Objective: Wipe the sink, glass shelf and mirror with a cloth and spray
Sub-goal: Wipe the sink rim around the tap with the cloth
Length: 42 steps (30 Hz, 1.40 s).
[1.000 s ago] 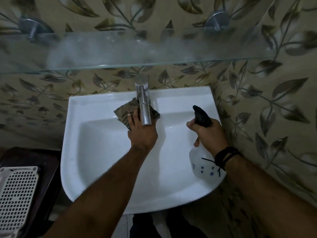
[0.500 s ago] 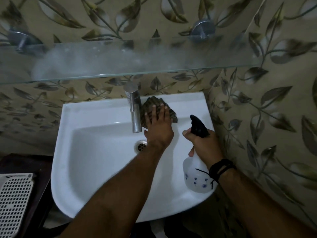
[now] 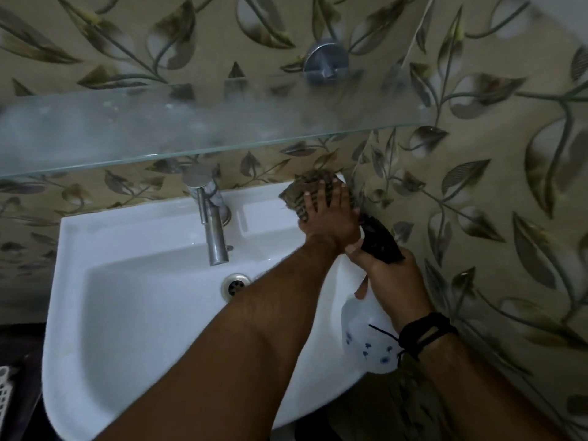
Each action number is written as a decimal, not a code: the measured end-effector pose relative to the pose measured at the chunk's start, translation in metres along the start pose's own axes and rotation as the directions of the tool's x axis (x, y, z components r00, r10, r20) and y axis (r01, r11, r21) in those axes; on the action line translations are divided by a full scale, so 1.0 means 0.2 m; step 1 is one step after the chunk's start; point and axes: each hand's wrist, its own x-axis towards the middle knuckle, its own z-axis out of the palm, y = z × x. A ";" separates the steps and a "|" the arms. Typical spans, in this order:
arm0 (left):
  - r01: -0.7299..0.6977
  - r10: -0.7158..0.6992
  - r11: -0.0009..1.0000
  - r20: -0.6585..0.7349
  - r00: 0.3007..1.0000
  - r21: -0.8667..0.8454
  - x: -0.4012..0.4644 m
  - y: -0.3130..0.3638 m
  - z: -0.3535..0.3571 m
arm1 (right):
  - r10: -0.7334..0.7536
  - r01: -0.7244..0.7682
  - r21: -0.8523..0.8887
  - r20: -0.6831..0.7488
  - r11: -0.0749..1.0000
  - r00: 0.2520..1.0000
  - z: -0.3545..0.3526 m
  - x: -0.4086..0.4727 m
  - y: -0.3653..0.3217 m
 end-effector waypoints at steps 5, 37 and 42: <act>-0.208 0.210 0.949 0.020 0.978 0.237 -0.05 -0.11 -0.06 | -0.011 0.011 -0.031 -0.010 0.999 1.000 -0.01 -0.01 0.01; -0.184 0.187 0.982 -0.144 0.972 0.037 -0.80 -0.45 -0.46 | -0.139 0.171 -0.225 0.148 0.959 0.979 0.39 -0.28 -0.09; -0.183 0.182 0.983 -0.193 0.964 0.015 -0.98 -0.47 -0.63 | -0.160 0.211 -0.238 0.214 0.948 0.964 0.49 -0.38 -0.13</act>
